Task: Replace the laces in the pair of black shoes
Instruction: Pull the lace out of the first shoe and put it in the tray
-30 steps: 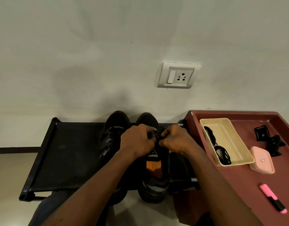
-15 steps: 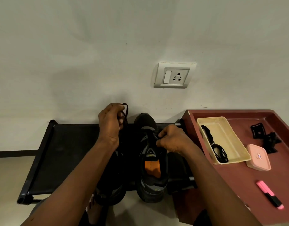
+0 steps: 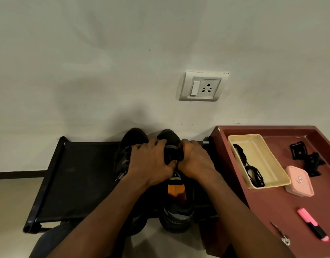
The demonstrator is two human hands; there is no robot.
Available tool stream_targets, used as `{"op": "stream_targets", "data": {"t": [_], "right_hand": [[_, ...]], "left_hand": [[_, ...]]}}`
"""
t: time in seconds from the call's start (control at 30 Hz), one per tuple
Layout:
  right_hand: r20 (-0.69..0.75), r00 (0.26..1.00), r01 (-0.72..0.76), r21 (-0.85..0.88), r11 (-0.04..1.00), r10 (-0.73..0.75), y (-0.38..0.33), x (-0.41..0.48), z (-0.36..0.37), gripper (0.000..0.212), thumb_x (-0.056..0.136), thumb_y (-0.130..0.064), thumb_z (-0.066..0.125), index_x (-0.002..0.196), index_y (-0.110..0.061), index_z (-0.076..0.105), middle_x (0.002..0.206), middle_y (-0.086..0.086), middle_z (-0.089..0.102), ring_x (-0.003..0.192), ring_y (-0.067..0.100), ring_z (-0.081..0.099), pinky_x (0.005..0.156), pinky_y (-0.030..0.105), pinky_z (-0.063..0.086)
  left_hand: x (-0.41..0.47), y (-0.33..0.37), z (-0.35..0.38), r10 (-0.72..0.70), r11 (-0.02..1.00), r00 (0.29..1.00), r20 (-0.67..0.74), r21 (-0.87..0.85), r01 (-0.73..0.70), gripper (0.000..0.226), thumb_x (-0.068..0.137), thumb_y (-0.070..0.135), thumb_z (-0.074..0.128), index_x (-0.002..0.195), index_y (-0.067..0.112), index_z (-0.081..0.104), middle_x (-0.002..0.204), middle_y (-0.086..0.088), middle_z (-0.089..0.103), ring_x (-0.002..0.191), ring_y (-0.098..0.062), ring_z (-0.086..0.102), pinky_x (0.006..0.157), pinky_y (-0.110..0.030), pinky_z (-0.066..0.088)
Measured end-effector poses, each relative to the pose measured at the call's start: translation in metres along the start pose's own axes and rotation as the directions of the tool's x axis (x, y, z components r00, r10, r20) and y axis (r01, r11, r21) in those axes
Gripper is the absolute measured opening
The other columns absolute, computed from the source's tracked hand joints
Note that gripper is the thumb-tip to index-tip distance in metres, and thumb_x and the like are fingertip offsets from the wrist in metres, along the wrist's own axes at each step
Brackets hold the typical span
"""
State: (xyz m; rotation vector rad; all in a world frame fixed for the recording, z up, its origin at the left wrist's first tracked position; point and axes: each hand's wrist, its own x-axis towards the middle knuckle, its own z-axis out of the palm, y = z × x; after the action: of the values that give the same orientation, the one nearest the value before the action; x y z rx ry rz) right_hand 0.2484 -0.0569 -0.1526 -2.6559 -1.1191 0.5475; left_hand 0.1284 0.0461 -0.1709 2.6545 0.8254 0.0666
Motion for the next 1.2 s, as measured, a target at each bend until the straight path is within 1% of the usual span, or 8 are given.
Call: {"op": "stream_targets", "data": {"t": [0.17, 0.3, 0.43, 0.6, 0.77, 0.93, 1.07, 1.2], "right_hand": [[0.022, 0.999, -0.025, 0.057, 0.998, 0.024, 0.005, 0.001, -0.005, 0.061, 0.082, -0.015, 0.079, 0.136, -0.02, 0.051, 0.124, 0.006, 0.052, 0.112, 0.028, 0.059, 0.091, 0.038, 0.056], [0.054, 0.996, -0.072, 0.101, 0.992, 0.066, 0.012, 0.002, -0.012, 0.059, 0.083, -0.01, 0.078, 0.136, -0.022, 0.053, 0.126, 0.006, 0.058, 0.112, 0.026, 0.062, 0.095, 0.04, 0.058], [0.026, 1.0, 0.008, 0.003, 1.0, -0.008, 0.005, -0.001, -0.005, 0.059, 0.084, -0.017, 0.074, 0.138, -0.027, 0.053, 0.127, 0.005, 0.056, 0.108, 0.027, 0.063, 0.089, 0.04, 0.058], [-0.165, 0.979, 0.098, -0.122, 0.988, -0.117, -0.004, -0.003, 0.002, 0.036, 0.091, -0.027, 0.071, 0.126, -0.024, 0.063, 0.117, 0.001, 0.056, 0.1, 0.021, 0.063, 0.08, 0.034, 0.055], [-0.226, 0.965, 0.108, -0.12, 0.987, -0.133, -0.007, 0.002, 0.004, 0.017, 0.095, -0.023, 0.067, 0.112, -0.023, 0.069, 0.11, 0.0, 0.062, 0.092, 0.02, 0.064, 0.071, 0.028, 0.045], [-0.23, 0.973, 0.04, 0.047, 0.998, -0.028, -0.004, 0.007, 0.004, 0.007, 0.098, -0.015, 0.061, 0.103, -0.02, 0.062, 0.1, 0.0, 0.066, 0.092, 0.02, 0.064, 0.077, 0.034, 0.051], [-0.187, 0.978, -0.052, 0.202, 0.978, 0.091, 0.001, 0.014, 0.005, 0.005, 0.103, -0.021, 0.056, 0.105, -0.021, 0.061, 0.092, -0.002, 0.064, 0.092, 0.021, 0.063, 0.079, 0.037, 0.054], [-0.134, 0.962, -0.153, 0.465, 0.872, 0.24, 0.011, 0.022, 0.007, 0.01, 0.104, -0.022, 0.051, 0.108, -0.019, 0.06, 0.098, 0.002, 0.069, 0.094, 0.024, 0.069, 0.086, 0.046, 0.059]], "left_hand": [[-0.001, 0.005, -0.005, 0.025, 0.992, 0.999, 0.038, -0.123, -0.02, 0.072, 0.082, 0.056, 0.06, 0.146, 0.025, 0.047, 0.134, 0.0, 0.063, 0.119, -0.023, 0.062, 0.1, -0.045, 0.053], [-0.002, 0.001, -0.008, -0.01, 0.985, 1.0, 0.019, -0.171, 0.013, 0.06, 0.08, 0.047, 0.059, 0.135, 0.023, 0.055, 0.123, 0.001, 0.066, 0.109, -0.023, 0.064, 0.093, -0.042, 0.056], [-0.002, 0.005, -0.001, -0.007, 0.979, 0.999, 0.04, -0.205, 0.015, 0.041, 0.086, 0.039, 0.06, 0.124, 0.023, 0.058, 0.11, 0.0, 0.067, 0.094, -0.019, 0.063, 0.088, -0.041, 0.057], [-0.002, 0.005, 0.005, -0.003, 0.973, 1.0, 0.029, -0.23, 0.01, 0.043, 0.088, 0.043, 0.066, 0.125, 0.024, 0.057, 0.113, 0.001, 0.061, 0.099, -0.018, 0.061, 0.092, -0.039, 0.056], [-0.002, 0.004, 0.004, -0.014, 0.967, 0.999, 0.037, -0.252, 0.023, 0.048, 0.086, 0.044, 0.069, 0.128, 0.024, 0.057, 0.119, 0.0, 0.059, 0.104, -0.02, 0.06, 0.096, -0.041, 0.054], [-0.002, 0.005, 0.007, -0.032, 0.962, 0.999, 0.039, -0.271, 0.041, 0.047, 0.087, 0.043, 0.068, 0.128, 0.024, 0.055, 0.123, -0.001, 0.056, 0.105, -0.021, 0.059, 0.097, -0.042, 0.054], [-0.002, 0.005, 0.008, -0.046, 0.956, 0.998, 0.035, -0.287, 0.054, 0.054, 0.086, 0.044, 0.066, 0.135, 0.023, 0.053, 0.133, -0.002, 0.053, 0.111, -0.023, 0.06, 0.099, -0.04, 0.053], [-0.003, 0.006, 0.008, -0.062, 0.945, 0.998, 0.028, -0.321, 0.067, 0.056, 0.084, 0.04, 0.067, 0.134, 0.021, 0.055, 0.135, -0.003, 0.051, 0.112, -0.026, 0.06, 0.097, -0.042, 0.055]]}}
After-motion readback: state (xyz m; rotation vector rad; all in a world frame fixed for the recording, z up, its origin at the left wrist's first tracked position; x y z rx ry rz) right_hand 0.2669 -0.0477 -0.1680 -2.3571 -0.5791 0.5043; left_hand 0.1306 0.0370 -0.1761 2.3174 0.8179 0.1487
